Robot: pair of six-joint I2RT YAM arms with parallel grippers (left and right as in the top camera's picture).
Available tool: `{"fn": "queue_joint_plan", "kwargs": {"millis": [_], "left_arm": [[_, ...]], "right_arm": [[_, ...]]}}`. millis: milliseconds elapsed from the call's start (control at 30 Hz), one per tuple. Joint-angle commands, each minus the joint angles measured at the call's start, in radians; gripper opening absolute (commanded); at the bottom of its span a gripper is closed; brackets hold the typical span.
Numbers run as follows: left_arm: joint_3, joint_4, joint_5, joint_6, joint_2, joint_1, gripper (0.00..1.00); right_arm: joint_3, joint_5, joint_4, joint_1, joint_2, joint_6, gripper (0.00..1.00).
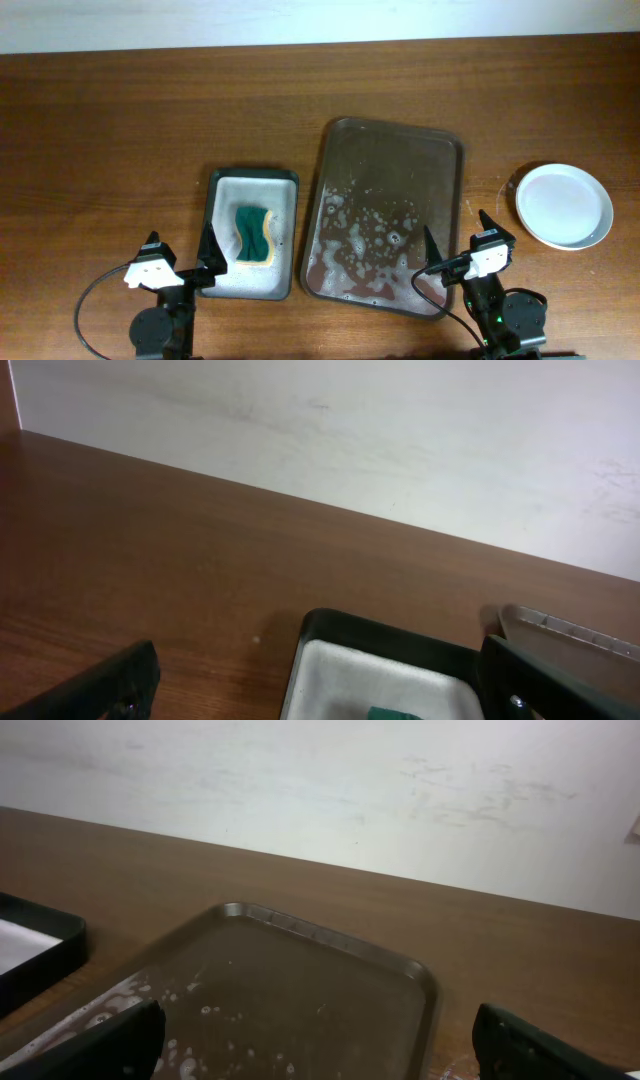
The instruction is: Clean dirty plates on tray and stack at the side
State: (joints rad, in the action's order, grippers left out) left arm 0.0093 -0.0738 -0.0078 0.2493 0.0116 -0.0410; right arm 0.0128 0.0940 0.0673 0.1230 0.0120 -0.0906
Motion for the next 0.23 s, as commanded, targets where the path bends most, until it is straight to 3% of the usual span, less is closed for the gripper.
{"fn": "queue_joint_plan", "kwargs": {"millis": [0, 200], "left_arm": [[-0.001, -0.009, 0.004, -0.016, -0.006, -0.006, 1.0], [-0.001, -0.01, 0.004, -0.016, -0.006, -0.006, 1.0]], "right_arm": [[-0.007, -0.001, 0.003, -0.006, -0.005, -0.006, 0.99], [-0.007, -0.001, 0.003, -0.006, -0.005, -0.006, 0.99]]}}
